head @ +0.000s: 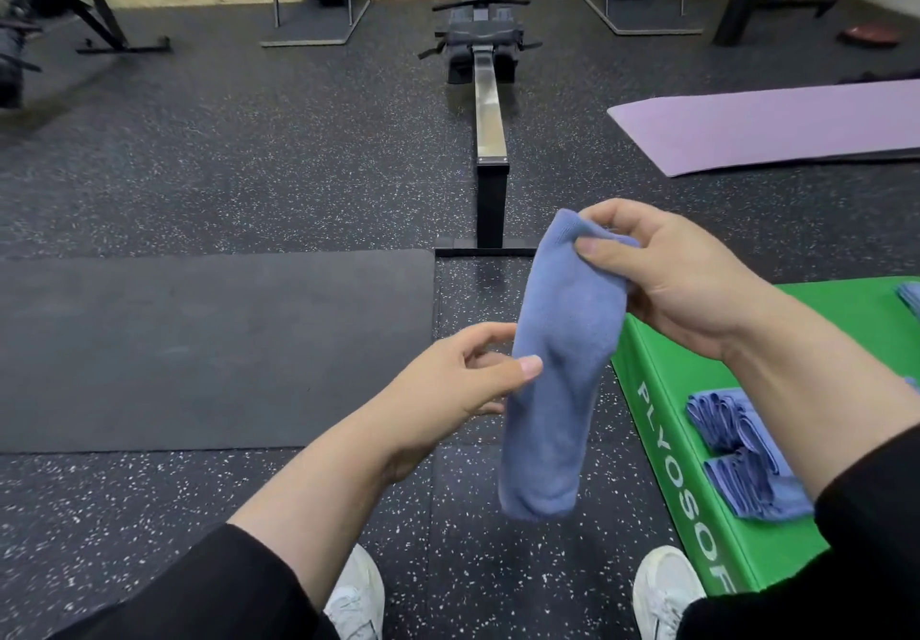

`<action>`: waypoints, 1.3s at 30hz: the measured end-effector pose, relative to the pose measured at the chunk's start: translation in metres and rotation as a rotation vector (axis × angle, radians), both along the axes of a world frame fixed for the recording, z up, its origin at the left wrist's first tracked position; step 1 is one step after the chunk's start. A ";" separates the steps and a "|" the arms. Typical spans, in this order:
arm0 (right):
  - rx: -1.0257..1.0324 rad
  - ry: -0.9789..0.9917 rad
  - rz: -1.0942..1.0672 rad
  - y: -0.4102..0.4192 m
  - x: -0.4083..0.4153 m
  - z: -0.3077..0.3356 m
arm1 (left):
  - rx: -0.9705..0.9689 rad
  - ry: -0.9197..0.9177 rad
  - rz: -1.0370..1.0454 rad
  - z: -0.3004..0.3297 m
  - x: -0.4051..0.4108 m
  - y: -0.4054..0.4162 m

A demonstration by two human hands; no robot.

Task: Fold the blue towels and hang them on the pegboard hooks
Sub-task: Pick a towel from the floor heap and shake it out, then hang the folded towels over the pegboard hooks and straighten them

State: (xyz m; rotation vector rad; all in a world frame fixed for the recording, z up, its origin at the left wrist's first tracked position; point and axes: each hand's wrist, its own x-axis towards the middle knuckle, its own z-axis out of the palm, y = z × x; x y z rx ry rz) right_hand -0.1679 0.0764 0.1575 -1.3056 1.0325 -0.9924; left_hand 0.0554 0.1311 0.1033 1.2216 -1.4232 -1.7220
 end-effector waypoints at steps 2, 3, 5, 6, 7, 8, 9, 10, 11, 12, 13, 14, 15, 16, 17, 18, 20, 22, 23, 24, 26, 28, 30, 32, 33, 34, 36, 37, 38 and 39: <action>0.014 0.008 0.047 -0.001 0.007 -0.001 | -0.019 -0.016 0.020 0.002 -0.008 -0.001; 0.010 0.024 0.056 -0.002 0.009 -0.003 | -0.014 -0.028 0.025 0.004 -0.013 -0.001; -0.031 0.147 -0.003 -0.006 0.013 -0.008 | 0.015 -0.033 0.064 0.004 -0.020 -0.003; -0.072 0.264 -0.068 -0.009 0.014 -0.011 | 0.047 -0.027 0.109 0.004 -0.023 -0.003; -0.116 0.400 -0.145 -0.012 0.014 -0.014 | 0.095 -0.015 0.168 0.004 -0.026 -0.004; -0.155 0.530 -0.226 -0.015 0.014 -0.018 | 0.150 0.002 0.238 0.002 -0.028 -0.006; -0.185 0.631 -0.295 -0.016 0.013 -0.020 | 0.210 0.027 0.313 0.001 -0.030 -0.008; -0.221 0.690 -0.340 -0.015 0.014 -0.021 | 0.264 0.062 0.393 0.000 -0.031 -0.010; -0.268 0.723 -0.354 -0.011 0.016 -0.021 | 0.308 0.104 0.469 -0.002 -0.032 -0.013; -0.323 0.749 -0.339 -0.007 0.020 -0.022 | 0.342 0.150 0.533 -0.003 -0.032 -0.016; -0.378 0.773 -0.304 -0.002 0.024 -0.023 | 0.368 0.190 0.583 -0.003 -0.032 -0.019; -0.425 0.799 -0.254 0.004 0.030 -0.026 | 0.385 0.233 0.624 -0.003 -0.032 -0.022; -0.462 0.828 -0.196 0.010 0.035 -0.030 | 0.399 0.279 0.657 -0.002 -0.031 -0.025; -0.476 0.859 -0.135 0.016 0.039 -0.034 | 0.416 0.327 0.682 0.001 -0.032 -0.027; -0.471 0.896 -0.066 0.020 0.044 -0.039 | 0.430 0.367 0.703 0.004 -0.031 -0.028; -0.458 0.940 0.003 0.024 0.049 -0.043 | 0.440 0.396 0.719 0.006 -0.031 -0.029; -0.432 1.046 0.096 0.028 0.056 -0.051 | 0.455 0.447 0.733 0.009 -0.031 -0.030; -0.410 1.071 0.111 0.028 0.059 -0.052 | 0.475 0.519 0.697 0.008 -0.032 -0.031; -0.404 1.052 0.100 0.026 0.058 -0.053 | 0.487 0.548 0.654 0.009 -0.032 -0.031; -0.403 1.035 0.087 0.023 0.056 -0.053 | 0.499 0.558 0.600 0.010 -0.032 -0.030; -0.396 1.016 0.054 0.020 0.053 -0.049 | 0.515 0.582 0.506 0.011 -0.029 -0.029; -0.392 0.978 -0.008 0.017 0.052 -0.047 | 0.514 0.630 0.443 0.011 -0.025 -0.028; -0.409 0.970 -0.075 0.012 0.051 -0.049 | 0.482 0.630 0.394 0.012 -0.020 -0.027; -0.401 0.969 -0.147 0.008 0.048 -0.052 | 0.427 0.485 0.412 0.016 -0.016 -0.025; -0.390 0.968 -0.181 0.007 0.046 -0.052 | 0.367 0.354 0.462 0.020 -0.014 -0.022; -0.378 0.967 -0.204 0.005 0.044 -0.052 | 0.237 0.174 0.524 0.022 -0.013 -0.019; -0.356 0.977 -0.201 0.004 0.042 -0.050 | -0.267 -0.322 0.621 0.021 -0.007 -0.016; -0.358 0.986 -0.186 0.004 0.042 -0.048 | -0.582 -0.540 0.602 0.019 -0.005 -0.015; -0.373 0.995 -0.172 0.006 0.041 -0.045 | -0.827 -0.719 0.530 0.017 -0.005 -0.014; -0.392 1.002 -0.160 0.008 0.040 -0.043 | -0.956 -0.851 0.430 0.012 -0.005 -0.015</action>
